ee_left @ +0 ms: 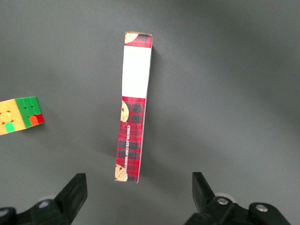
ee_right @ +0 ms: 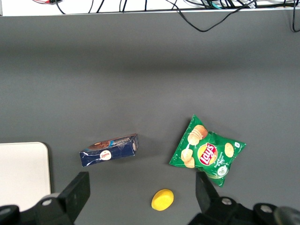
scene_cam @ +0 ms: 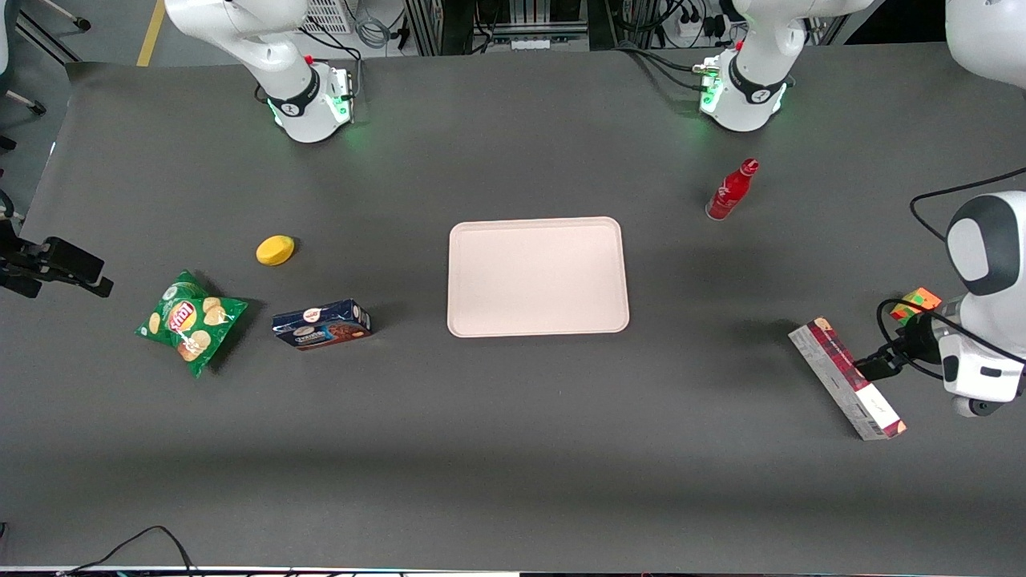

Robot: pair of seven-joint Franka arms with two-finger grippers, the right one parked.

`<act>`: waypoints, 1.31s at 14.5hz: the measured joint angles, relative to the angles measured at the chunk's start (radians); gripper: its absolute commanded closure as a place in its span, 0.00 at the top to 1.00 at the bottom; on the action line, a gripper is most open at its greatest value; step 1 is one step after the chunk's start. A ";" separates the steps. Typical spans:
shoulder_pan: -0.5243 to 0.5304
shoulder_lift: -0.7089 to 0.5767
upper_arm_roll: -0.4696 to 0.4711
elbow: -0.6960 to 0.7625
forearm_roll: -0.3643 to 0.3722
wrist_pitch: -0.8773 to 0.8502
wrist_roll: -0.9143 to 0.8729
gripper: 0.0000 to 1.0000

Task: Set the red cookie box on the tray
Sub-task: 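Move the open left gripper over the red-plaid cookie box, then lower the left gripper and close it around the cookie box's middle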

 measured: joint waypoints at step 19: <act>0.009 0.192 0.023 -0.090 0.018 0.304 0.060 1.00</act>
